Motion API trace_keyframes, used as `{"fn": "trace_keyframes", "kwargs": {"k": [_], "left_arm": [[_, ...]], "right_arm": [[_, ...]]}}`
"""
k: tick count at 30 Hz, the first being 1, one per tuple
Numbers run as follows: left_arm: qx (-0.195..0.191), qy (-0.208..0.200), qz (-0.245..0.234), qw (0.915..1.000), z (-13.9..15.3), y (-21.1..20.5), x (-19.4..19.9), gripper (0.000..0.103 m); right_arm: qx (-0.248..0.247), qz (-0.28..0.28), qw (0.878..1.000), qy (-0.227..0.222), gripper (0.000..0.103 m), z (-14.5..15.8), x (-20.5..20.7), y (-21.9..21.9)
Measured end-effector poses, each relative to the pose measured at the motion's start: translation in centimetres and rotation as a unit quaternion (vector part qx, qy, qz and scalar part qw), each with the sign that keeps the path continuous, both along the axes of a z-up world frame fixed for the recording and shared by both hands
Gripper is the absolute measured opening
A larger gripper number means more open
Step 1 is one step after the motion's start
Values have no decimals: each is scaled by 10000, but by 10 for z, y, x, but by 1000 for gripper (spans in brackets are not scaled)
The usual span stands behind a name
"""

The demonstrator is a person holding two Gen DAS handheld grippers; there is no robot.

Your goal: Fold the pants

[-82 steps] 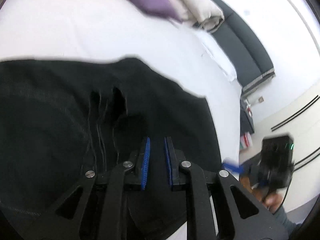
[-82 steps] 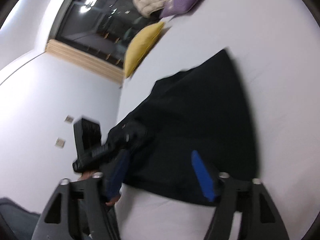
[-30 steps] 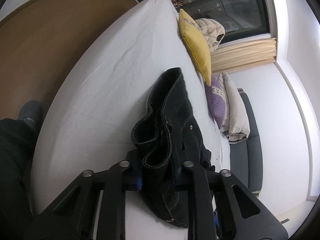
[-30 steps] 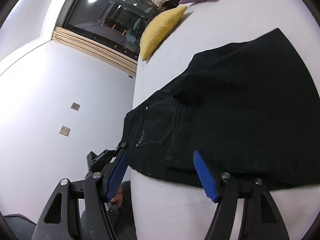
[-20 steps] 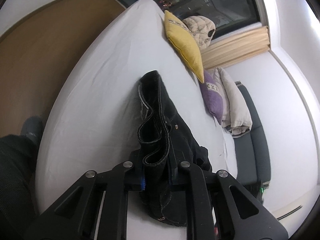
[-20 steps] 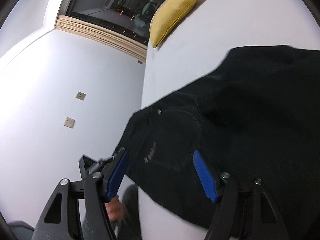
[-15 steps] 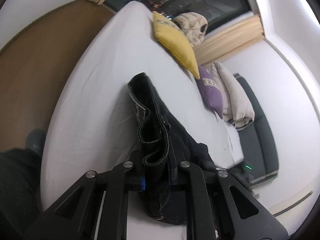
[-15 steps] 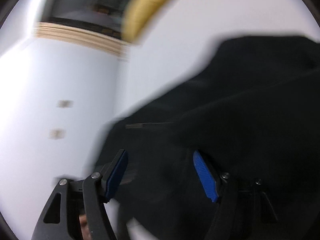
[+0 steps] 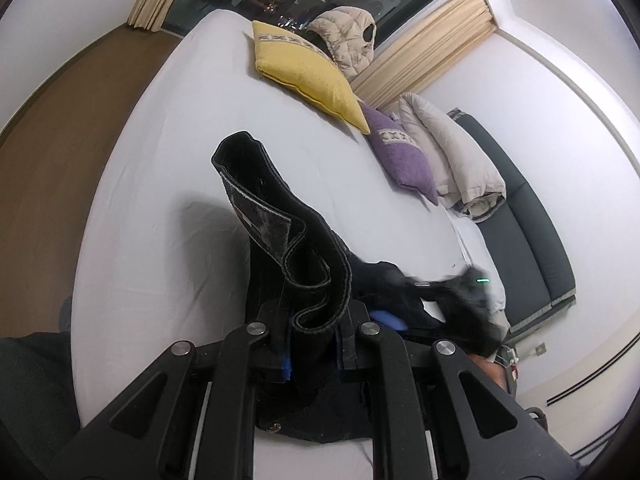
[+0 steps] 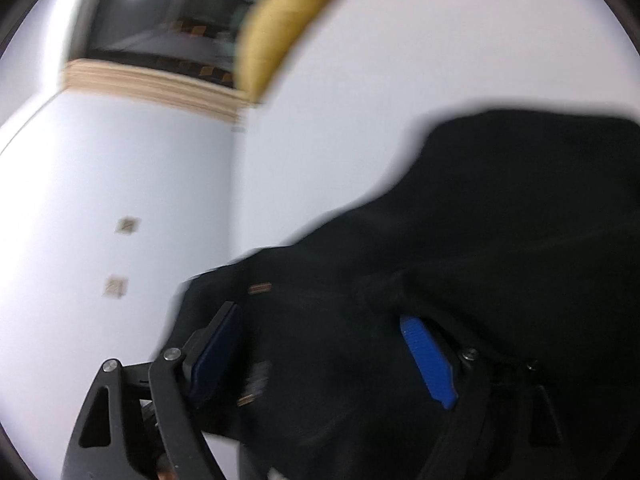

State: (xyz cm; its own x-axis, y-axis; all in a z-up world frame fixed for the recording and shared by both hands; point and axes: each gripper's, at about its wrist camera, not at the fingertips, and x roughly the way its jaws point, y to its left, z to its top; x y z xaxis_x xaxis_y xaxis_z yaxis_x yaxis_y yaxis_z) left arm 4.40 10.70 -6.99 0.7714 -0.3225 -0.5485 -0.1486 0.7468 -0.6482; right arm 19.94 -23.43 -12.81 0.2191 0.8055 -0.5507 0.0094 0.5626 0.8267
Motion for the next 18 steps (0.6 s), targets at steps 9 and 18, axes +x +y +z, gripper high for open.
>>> {"fn": "trace_keyframes", "kwargs": {"k": [9, 18], "left_arm": [[100, 6, -51, 9999, 7, -7, 5, 12], [206, -132, -144, 9996, 15, -15, 6, 12]], "right_arm": [[455, -261, 9973, -507, 84, 59, 3, 7], [325, -170, 9987, 361, 76, 10, -18, 9]]}}
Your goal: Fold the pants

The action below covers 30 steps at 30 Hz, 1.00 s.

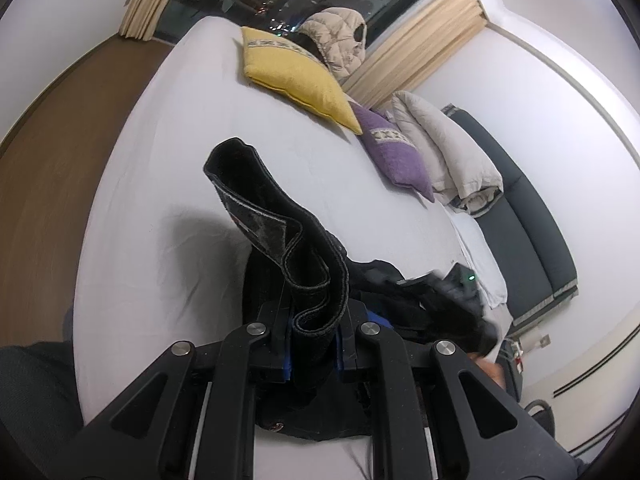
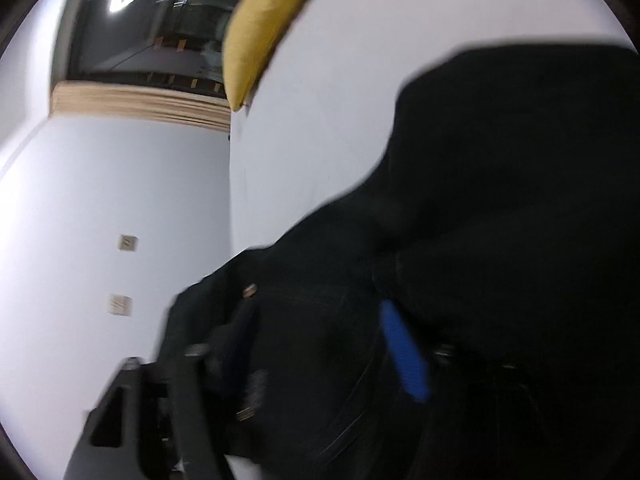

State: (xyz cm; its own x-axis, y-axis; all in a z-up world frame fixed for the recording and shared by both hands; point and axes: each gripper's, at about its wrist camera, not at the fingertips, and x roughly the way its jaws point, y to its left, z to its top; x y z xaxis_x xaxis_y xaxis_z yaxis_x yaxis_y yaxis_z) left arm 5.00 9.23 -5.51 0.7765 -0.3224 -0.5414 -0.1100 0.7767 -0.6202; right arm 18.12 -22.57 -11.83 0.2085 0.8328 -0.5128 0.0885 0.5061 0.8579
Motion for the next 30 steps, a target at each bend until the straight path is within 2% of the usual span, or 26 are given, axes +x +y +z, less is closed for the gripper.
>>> {"fn": "trace_keyframes", "kwargs": {"k": [1, 2, 4, 6, 11, 15, 18, 21, 23, 24, 25, 26, 27, 28, 29, 30], "left_arm": [[38, -30, -36, 10000, 2, -3, 0, 12], [99, -67, -83, 9999, 4, -8, 0, 12], [264, -144, -237, 9993, 11, -21, 1, 12], [430, -215, -403, 9980, 18, -36, 2, 12], [982, -383, -975, 9896, 39, -91, 10, 12], [1435, -474, -1745, 9730, 45, -168, 24, 12], [1785, -390, -2373, 9541, 29, -234, 31, 12], [1873, -262, -2845, 9399, 11, -278, 29, 12], [2056, -221, -3044, 9298, 4, -301, 25, 12], [2204, -198, -3162, 9225, 0, -315, 23, 12], [2313, -198, -3208, 9183, -2, -324, 22, 12], [2409, -206, -3233, 9149, -4, -330, 22, 12], [2476, -212, -3231, 9132, -5, -334, 21, 12], [2507, -216, -3218, 9128, -4, -338, 22, 12], [2523, -228, -3216, 9124, -4, -341, 22, 12], [2593, -279, -3218, 9102, -3, -347, 22, 12]], "right_arm": [[90, -24, 9999, -83, 81, 9, -7, -4], [103, 46, 9991, -414, 88, 27, -8, -9], [74, 309, 9973, -659, 95, 46, -13, -14], [166, 494, 9966, -640, 95, 52, -12, -19], [336, 418, 9964, -658, 96, 59, -19, -51], [537, 577, 9935, -824, 97, 66, -27, -74], [651, 659, 9913, -935, 98, 67, -29, -92], [684, 587, 9913, -954, 100, 68, -22, -110], [505, 563, 9927, -942, 100, 65, -24, -114], [232, 613, 9938, -903, 100, 57, -24, -109], [-85, 677, 9942, -830, 91, 52, -24, -110], [-253, 724, 9940, -785, 69, 47, -24, -110], [-338, 744, 9937, -761, 58, 44, -25, -113], [-374, 721, 9937, -774, 40, 44, -24, -115], [-390, 665, 9936, -822, 30, 43, -25, -121], [-390, 586, 9937, -870, 28, 43, -26, -126]]}}
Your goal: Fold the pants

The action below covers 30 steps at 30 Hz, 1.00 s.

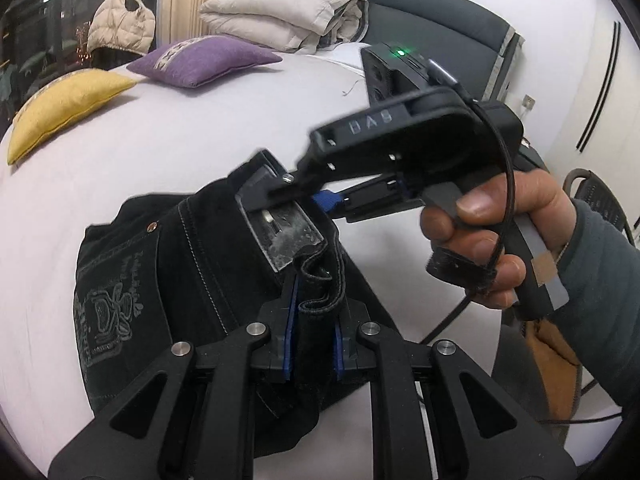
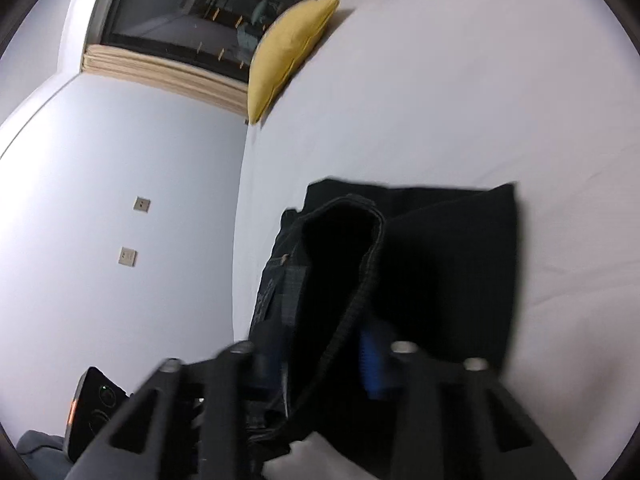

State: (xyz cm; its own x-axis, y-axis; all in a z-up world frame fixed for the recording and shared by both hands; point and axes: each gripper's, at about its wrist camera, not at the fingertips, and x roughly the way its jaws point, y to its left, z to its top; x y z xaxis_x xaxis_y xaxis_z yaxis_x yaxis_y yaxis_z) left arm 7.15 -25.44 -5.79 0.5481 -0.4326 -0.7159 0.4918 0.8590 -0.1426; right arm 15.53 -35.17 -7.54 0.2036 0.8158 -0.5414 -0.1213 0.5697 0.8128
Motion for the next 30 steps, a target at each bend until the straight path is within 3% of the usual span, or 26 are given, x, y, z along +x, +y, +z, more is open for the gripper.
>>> {"fn": "trace_keyframes", "kwargs": {"k": [4, 9, 15, 24, 30], "left_arm": [[171, -158, -141, 9996, -6, -27, -5, 12], [236, 108, -211, 9994, -37, -45, -1, 12], [219, 382, -282, 9986, -76, -56, -11, 16], [15, 356, -239, 9991, -78, -85, -13, 18], [205, 443, -340, 9982, -79, -77, -5, 25]], "right_arm": [[-114, -138, 9996, -199, 19, 2, 8, -4], [-413, -362, 9984, -96, 15, -20, 8, -6], [-429, -605, 9972, 63, 15, -48, -5, -26], [-699, -713, 9950, 68, 15, -35, 7, -39], [-299, -693, 9965, 356, 20, -57, 7, -57]]}}
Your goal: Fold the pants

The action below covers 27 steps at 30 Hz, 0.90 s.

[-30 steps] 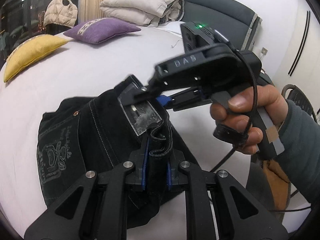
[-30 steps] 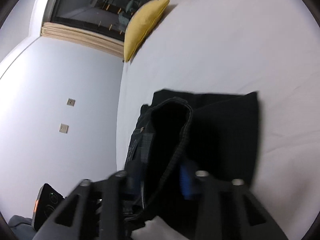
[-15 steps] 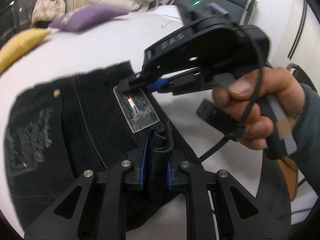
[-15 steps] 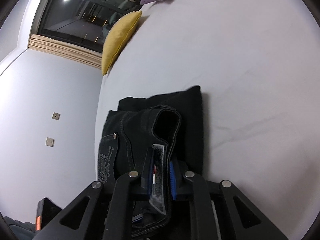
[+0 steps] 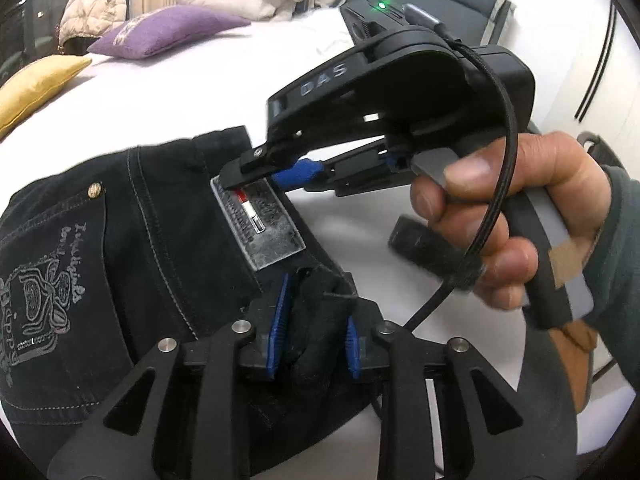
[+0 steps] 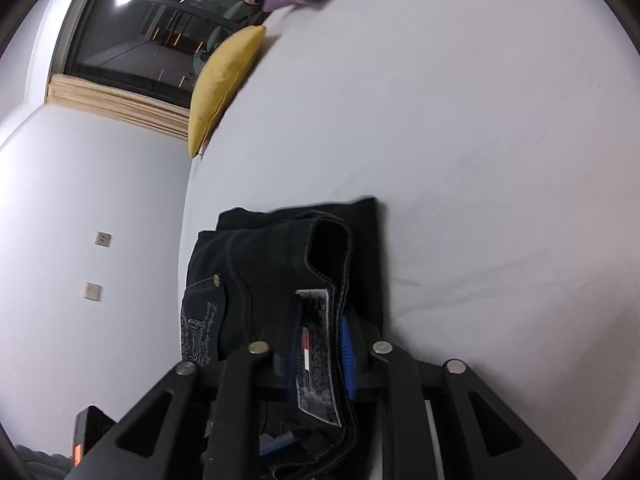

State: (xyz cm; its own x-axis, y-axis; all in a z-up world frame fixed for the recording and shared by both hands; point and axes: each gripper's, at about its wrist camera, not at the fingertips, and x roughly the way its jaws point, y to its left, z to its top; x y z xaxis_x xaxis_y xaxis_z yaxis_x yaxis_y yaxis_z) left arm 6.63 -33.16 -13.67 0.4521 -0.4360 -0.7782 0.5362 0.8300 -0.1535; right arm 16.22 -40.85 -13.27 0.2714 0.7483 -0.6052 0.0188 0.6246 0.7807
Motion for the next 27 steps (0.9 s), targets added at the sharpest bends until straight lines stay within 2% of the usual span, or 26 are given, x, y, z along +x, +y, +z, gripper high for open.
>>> {"fn": "trace_keyframes", "kwargs": {"k": [2, 3, 4, 5, 9, 15, 20, 27], "left_arm": [[-19, 85, 29, 10000, 6, 2, -3, 44], [-90, 103, 49, 9999, 9, 6, -9, 66], [-164, 69, 96, 9998, 15, 10, -12, 78], [-110, 22, 176, 9998, 21, 12, -15, 80], [109, 6, 261, 9996, 37, 12, -21, 80], [349, -57, 339, 9988, 57, 20, -30, 80], [469, -61, 622, 9969, 74, 42, -25, 80], [658, -79, 1211, 9904, 85, 103, -19, 80]], "right_arm": [[271, -148, 9994, 161, 30, -3, -2, -9], [244, -269, 9992, 178, 34, 1, -4, -14], [14, -399, 9991, 136, 54, 8, -7, -20], [-131, -493, 9987, 99, 65, 13, -9, -24], [-149, -752, 9969, -154, 65, 38, -18, -45], [71, -429, 9972, -607, 64, 75, -21, -26], [206, -299, 9969, -700, 64, 81, -15, -6], [416, -29, 9959, -799, 63, 84, -15, 26]]}}
